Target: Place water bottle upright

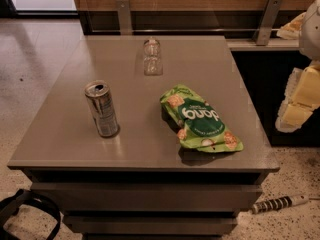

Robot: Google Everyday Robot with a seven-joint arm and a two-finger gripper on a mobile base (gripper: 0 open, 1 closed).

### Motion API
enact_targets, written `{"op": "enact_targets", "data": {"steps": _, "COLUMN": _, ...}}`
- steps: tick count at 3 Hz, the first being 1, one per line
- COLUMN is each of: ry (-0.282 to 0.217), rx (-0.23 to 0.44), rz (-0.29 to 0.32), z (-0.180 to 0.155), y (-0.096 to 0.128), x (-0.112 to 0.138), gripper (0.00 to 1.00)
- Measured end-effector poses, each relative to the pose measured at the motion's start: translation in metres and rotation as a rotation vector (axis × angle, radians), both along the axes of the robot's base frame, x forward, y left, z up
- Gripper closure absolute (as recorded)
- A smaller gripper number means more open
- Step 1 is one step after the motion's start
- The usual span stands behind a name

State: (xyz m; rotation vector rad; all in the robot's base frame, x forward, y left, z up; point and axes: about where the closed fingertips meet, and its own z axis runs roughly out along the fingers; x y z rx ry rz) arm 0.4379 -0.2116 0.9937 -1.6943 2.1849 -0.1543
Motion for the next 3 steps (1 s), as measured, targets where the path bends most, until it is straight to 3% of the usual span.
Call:
{"op": "enact_targets", "data": {"steps": 1, "ry": 0.0, "rx": 0.0, "rz": 0.0, "z": 0.0, "y": 0.0, "x": 0.0, "gripper": 0.0}}
{"op": "enact_targets", "data": {"steps": 2, "ry": 0.005, "rx": 0.011, "rz": 0.002, "z": 0.008, "y": 0.002, "x": 0.016, "gripper": 0.0}}
{"op": "enact_targets", "data": {"steps": 3, "ry": 0.025, "rx": 0.077, "rz": 0.004, "z": 0.019, "y": 0.01, "x": 0.054, "gripper": 0.0}}
